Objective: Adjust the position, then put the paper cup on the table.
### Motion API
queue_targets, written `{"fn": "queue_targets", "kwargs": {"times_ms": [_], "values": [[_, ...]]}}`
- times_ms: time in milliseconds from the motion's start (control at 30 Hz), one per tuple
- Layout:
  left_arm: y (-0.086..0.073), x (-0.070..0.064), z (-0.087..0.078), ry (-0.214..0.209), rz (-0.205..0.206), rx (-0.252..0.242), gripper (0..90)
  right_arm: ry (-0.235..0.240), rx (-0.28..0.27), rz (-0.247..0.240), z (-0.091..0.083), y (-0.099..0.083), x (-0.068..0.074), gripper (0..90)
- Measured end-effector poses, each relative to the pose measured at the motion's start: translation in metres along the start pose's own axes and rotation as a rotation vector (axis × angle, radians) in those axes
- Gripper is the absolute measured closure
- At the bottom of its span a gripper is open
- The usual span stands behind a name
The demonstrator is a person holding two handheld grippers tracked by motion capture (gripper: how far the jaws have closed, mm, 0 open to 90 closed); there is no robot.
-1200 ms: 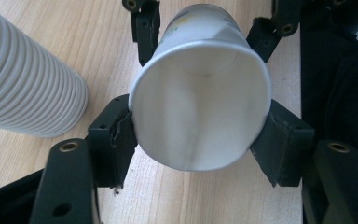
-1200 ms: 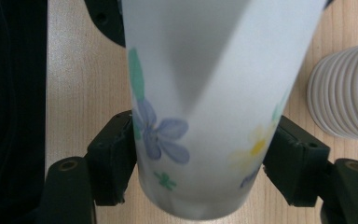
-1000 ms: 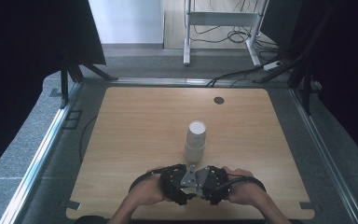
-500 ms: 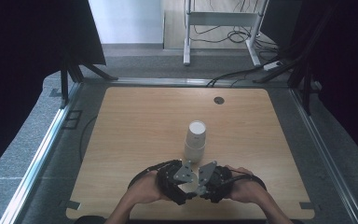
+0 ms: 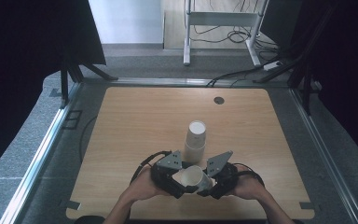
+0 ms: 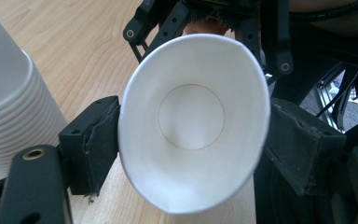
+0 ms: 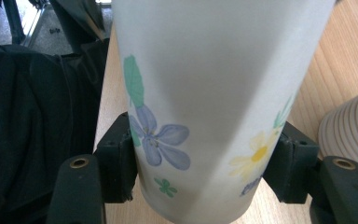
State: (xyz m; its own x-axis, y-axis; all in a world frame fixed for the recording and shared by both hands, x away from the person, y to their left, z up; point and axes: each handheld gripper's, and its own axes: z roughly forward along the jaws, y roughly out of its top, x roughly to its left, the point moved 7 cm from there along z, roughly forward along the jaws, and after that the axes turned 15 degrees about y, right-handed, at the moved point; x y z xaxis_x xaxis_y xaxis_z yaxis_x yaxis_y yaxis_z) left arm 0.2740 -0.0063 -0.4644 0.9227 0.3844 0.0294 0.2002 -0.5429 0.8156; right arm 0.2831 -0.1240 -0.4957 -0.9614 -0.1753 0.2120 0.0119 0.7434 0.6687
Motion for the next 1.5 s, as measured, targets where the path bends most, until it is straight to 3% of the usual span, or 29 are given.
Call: {"fn": "queue_targets", "kwargs": {"times_ms": [367,433,700,767,1267,1500], "values": [[0.001,-0.002,0.002,0.024,0.024,0.006,30.8,0.014,-0.005,-0.004,0.002,0.000,0.000,35.8],[0.002,-0.002,0.000,0.039,0.036,0.018,31.1,0.015,0.001,0.007,0.003,-0.001,-0.001,29.6],[0.002,0.002,-0.006,0.097,0.072,0.060,31.3,-0.033,0.029,0.016,0.006,-0.004,-0.005,16.4],[0.002,0.003,-0.007,0.111,0.077,0.073,31.2,-0.063,0.024,0.041,0.003,-0.005,-0.007,14.2],[-0.004,0.018,-0.016,0.235,0.087,0.192,29.9,-0.139,-0.024,0.105,-0.009,-0.009,-0.013,12.8],[-0.008,0.028,-0.021,0.293,0.059,0.228,29.8,-0.180,-0.015,0.128,-0.014,-0.015,-0.016,11.8]]}}
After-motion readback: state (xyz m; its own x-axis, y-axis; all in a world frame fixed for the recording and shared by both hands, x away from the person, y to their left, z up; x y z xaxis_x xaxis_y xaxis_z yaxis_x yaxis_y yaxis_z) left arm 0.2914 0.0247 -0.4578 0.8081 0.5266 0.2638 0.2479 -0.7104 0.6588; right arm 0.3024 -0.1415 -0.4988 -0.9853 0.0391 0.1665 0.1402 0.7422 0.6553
